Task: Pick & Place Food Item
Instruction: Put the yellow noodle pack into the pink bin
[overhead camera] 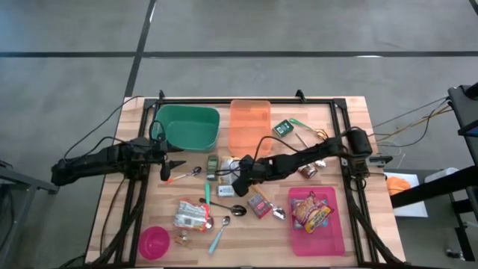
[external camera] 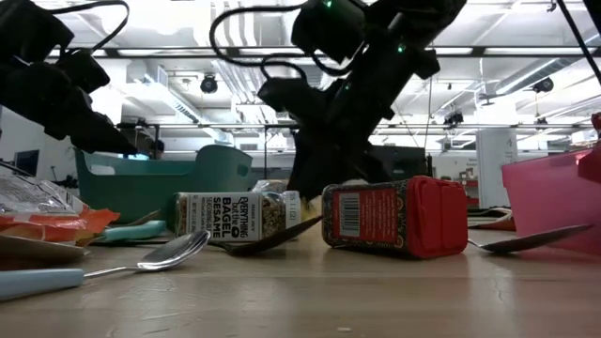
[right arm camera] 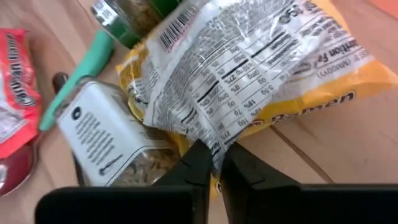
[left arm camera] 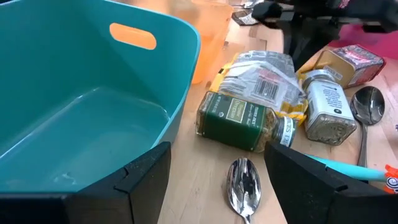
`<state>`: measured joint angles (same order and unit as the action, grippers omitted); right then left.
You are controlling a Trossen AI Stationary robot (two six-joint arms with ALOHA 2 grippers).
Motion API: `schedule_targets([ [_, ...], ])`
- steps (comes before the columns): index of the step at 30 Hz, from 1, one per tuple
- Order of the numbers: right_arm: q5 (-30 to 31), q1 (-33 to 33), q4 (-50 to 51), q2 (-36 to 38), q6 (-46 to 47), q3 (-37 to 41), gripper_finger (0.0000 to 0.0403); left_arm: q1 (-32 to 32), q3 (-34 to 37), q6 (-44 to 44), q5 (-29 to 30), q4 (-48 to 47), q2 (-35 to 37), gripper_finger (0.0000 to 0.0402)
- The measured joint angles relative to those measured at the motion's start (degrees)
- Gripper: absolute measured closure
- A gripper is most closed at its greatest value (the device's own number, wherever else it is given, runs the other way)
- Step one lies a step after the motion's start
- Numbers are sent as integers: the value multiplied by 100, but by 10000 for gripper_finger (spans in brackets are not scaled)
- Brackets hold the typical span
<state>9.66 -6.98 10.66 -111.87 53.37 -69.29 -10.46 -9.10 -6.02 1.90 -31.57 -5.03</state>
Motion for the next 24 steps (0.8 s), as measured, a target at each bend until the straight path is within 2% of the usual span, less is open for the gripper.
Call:
schedule_targets([
  [7, 246, -67, 128, 189, -194, 8, 395, 0, 2, -2, 0, 0, 0, 140],
  [20, 347, -145, 303, 555, -720, -66, 395, 0, 0, 0, 0, 0, -7, 141],
  [24, 522, -155, 642, 752, -818, -143, 395, 0, 2, 0, 1, -2, -7, 141],
])
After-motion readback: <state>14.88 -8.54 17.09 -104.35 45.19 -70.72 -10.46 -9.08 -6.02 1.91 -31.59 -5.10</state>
